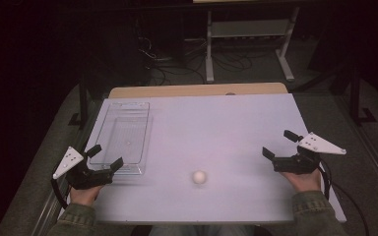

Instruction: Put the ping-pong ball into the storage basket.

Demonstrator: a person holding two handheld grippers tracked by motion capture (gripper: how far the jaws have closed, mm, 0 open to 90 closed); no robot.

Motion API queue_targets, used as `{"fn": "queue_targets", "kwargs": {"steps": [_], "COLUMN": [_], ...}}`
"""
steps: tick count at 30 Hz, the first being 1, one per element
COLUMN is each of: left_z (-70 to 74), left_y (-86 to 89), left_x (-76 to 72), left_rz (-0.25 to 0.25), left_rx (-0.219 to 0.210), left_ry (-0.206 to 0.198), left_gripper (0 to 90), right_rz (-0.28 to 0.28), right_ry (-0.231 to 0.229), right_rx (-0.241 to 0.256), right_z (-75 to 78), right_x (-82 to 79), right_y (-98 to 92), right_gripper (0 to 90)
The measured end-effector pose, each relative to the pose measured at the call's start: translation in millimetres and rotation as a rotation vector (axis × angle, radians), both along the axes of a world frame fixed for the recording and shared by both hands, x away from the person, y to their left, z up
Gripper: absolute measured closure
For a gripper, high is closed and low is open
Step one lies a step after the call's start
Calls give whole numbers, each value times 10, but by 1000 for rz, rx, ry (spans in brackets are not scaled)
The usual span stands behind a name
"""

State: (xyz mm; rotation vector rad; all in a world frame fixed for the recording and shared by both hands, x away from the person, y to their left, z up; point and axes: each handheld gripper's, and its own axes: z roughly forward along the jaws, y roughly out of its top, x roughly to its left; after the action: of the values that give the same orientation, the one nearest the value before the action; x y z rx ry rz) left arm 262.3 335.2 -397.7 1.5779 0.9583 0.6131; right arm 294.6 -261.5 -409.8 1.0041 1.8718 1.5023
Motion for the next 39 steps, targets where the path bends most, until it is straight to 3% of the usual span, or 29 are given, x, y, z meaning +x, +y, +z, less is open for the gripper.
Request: {"fn": "queue_targets", "kwargs": {"steps": [6, 18, 21, 24, 26, 39], "left_z": [-1, 91, 160, 224, 224, 412], "left_y": [-3, -60, -75, -120, -120, -433], "left_x": [-12, 19, 50, 85, 85, 176], "left_rz": [4, -13, -38, -69, -69, -166], "left_rx": [-30, 46, 55, 98, 98, 180], "left_ry": [12, 12, 19, 25, 25, 28], "left_gripper": [0, 0, 0, 0, 0, 0], "right_rz": [-2, -4, -5, -7, -8, -2], "right_ry": [13, 9, 10, 16, 21, 29], "right_rx": [-13, -3, 0, -3, -1, -17], "right_z": [-13, -31, -42, -53, -56, -96], "right_x": [-3, -26, -24, -15, -17, -4], "right_y": [-1, -21, -29, -34, -31, -23], "right_gripper": [0, 0, 0, 0, 0, 0]}}
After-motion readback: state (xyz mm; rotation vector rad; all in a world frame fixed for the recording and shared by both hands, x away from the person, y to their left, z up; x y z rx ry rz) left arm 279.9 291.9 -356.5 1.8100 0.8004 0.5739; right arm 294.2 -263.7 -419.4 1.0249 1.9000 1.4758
